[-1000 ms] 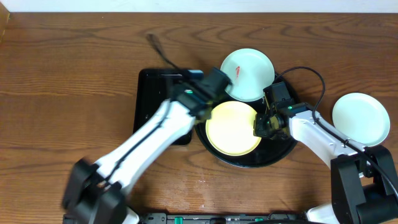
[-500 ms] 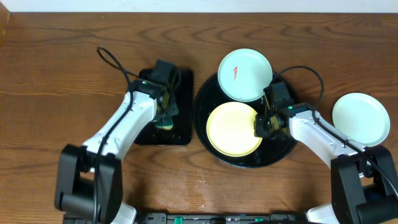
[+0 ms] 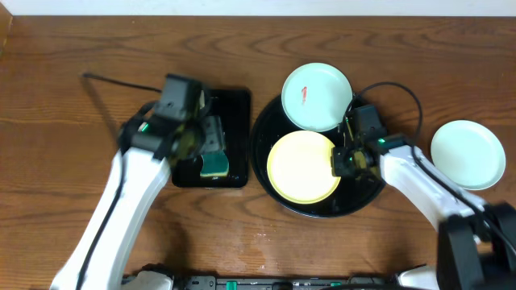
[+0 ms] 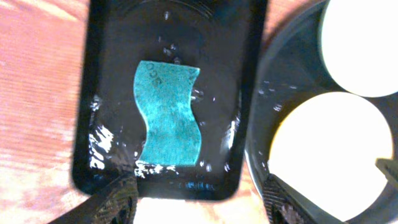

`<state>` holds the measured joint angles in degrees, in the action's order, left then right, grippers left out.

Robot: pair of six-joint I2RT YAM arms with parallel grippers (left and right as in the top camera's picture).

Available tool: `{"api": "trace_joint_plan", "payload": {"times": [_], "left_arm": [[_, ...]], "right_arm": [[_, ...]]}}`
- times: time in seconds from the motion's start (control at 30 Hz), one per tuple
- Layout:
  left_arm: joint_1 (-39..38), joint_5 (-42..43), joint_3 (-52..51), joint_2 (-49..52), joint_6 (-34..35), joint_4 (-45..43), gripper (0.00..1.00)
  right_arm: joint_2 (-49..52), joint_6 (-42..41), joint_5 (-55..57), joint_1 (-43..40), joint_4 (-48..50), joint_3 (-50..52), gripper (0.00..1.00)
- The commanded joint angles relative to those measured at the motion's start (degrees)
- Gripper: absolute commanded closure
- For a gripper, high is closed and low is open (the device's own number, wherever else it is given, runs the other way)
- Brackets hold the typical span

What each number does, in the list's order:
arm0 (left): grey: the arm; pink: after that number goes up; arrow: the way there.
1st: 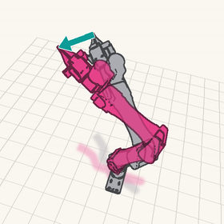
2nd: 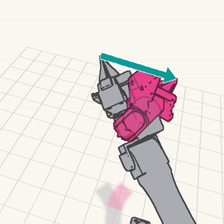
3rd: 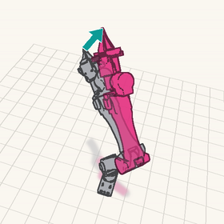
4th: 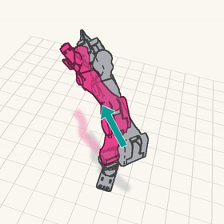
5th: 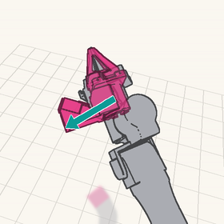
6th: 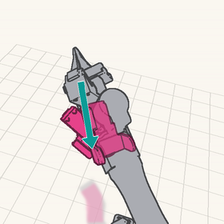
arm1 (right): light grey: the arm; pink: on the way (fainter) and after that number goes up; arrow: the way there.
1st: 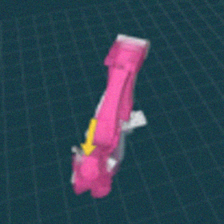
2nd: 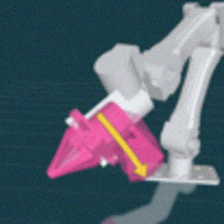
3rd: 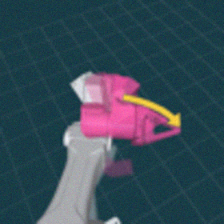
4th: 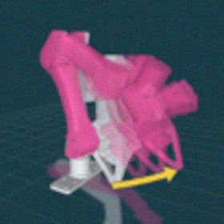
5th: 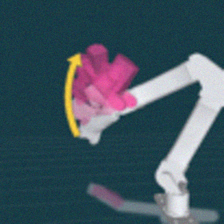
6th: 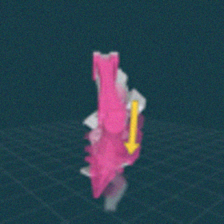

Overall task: Clean dirty plates on tray and stack at the side
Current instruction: 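Lift the yellow plate with right gripper and tilt over sponge tray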

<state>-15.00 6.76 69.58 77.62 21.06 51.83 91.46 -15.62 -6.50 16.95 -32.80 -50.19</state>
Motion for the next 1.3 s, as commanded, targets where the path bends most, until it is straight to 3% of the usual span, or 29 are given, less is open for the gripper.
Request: {"api": "trace_joint_plan", "payload": {"times": [0.0,0.07,0.33,0.6,0.73,0.93,1.1,1.27], "left_arm": [[0.4,0.5,1.6,-8.0,-0.9,2.5,0.25],[0.4,0.5,1.6,-11.2,-0.9,3.3,0.20],[0.4,0.5,1.6,-17.3,-0.9,3.4,0.19],[0.4,0.5,1.6,-17.4,-0.9,3.4,0.19],[0.4,0.5,1.6,-17.4,-0.9,3.4,0.19],[0.4,0.5,1.6,-17.4,-0.9,3.4,0.19],[0.4,0.5,1.6,-17.4,-0.9,3.4,0.19],[0.4,0.5,1.6,-17.4,-0.9,3.4,0.18]], "right_arm": [[-8.6,1.9,0.0,-0.3,0.3,-3.3,0.99],[-12.6,2.0,0.0,0.0,0.3,-4.7,0.99],[-17.4,2.0,1.2,6.7,6.8,-8.2,0.99],[-7.6,2.6,11.3,17.5,31.8,-8.2,0.99],[0.0,10.4,14.8,21.6,45.3,-8.2,0.99],[2.0,27.5,27.9,28.0,55.5,-8.2,0.99],[0.9,36.7,34.1,32.7,58.8,-8.2,0.99],[-0.8,39.8,35.2,35.0,59.3,-8.2,0.99]]}}
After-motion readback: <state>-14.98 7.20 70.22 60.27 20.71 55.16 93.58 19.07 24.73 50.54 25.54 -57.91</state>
